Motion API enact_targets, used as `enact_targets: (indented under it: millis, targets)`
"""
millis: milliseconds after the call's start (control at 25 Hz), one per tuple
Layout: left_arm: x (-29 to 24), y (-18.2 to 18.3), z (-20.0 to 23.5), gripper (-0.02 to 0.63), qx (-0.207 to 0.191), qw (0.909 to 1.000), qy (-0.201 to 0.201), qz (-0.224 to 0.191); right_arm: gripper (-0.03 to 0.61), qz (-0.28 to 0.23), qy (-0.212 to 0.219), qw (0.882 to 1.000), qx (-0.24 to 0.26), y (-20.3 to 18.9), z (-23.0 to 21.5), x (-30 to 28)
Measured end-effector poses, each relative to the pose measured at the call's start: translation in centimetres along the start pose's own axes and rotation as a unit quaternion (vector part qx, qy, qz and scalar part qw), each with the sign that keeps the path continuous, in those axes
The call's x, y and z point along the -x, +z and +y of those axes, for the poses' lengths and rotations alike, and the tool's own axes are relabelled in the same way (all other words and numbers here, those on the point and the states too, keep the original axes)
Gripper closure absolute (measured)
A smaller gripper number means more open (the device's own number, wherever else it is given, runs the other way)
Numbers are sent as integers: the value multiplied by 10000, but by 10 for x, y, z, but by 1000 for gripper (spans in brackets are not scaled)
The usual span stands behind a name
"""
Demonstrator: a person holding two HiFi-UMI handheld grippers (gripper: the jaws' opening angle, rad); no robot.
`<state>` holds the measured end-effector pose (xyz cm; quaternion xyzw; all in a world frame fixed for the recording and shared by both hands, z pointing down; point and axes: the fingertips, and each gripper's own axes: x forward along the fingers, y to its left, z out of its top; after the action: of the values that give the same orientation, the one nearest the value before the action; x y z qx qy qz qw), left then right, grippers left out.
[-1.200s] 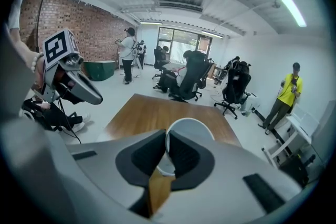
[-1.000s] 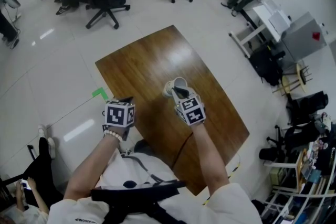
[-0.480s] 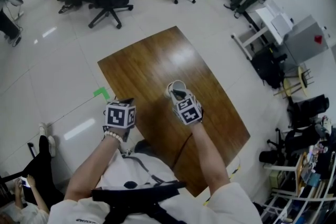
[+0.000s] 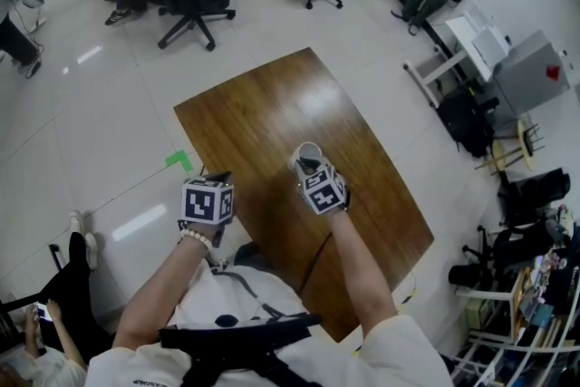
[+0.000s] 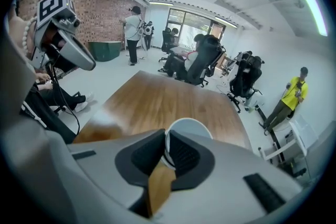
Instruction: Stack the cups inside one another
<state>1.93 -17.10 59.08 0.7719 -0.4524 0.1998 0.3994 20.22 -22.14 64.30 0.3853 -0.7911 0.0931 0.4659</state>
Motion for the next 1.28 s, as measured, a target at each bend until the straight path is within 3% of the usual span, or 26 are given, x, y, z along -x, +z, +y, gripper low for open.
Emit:
enact_targets:
  millis: [320,560,640,800,1040,1280]
  targets:
    - [8,-5,7,616,27,10000,-46,0,489,-242,-188,9993,-203,12,-1,9]
    - [20,-8,5,617,-39,9997,-222,-104,491,-935,-540,9920,-661,47,-11,65]
    - [26,-7,4,617,-122,9993,-299,-187,495,-1185,-686,9872,-815,59,-13,89]
    - [40,-11,9,617,-227,9977,-512,-393,574,-1586,-974,9758,-1146,74,1,132]
    - [69,-3,1,617,-410,9912,-953,-816,575,-2058,-1321,9516,-1864,74,25,179]
    - [91,-16,-18,617,-375,9861,-1249,-1030,575,-2378,-1203,9264,-2661,45,58,195]
